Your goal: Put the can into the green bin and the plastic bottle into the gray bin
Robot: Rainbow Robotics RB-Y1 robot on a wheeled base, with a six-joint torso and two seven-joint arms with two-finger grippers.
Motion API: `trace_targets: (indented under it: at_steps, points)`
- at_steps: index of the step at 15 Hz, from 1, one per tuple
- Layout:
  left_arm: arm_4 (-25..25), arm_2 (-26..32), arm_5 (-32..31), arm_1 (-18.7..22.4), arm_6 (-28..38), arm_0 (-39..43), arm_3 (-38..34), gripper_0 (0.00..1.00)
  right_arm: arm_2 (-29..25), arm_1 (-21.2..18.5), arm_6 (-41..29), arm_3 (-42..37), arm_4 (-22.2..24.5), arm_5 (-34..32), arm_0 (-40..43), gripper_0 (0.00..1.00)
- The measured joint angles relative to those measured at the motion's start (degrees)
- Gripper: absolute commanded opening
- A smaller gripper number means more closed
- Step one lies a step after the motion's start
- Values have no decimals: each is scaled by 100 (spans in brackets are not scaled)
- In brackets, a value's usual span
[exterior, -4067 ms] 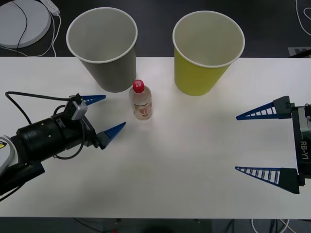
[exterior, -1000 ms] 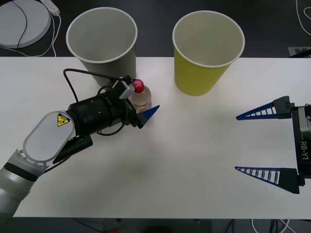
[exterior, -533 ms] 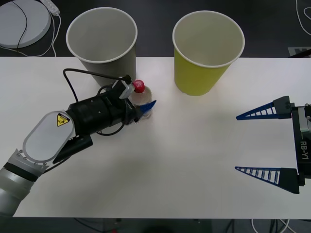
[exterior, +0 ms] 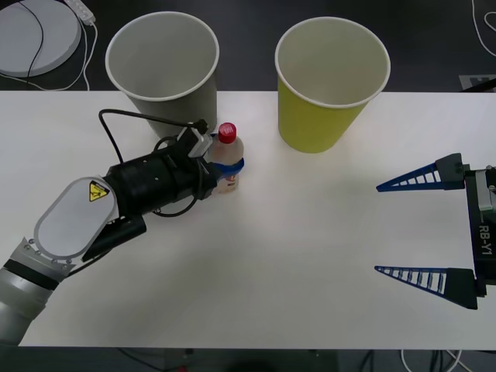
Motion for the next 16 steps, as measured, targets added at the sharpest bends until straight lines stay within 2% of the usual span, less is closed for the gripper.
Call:
trace_targets:
  at_steps: [7, 16]
  points:
    - [188, -32, -3, 284, 38, 43, -186, 0, 0, 0, 0, 0, 0, 0, 0, 100]
    - [297, 99, -2, 603, 338, 587, -879, 0, 0, 0, 0, 0, 0, 0, 0, 100]
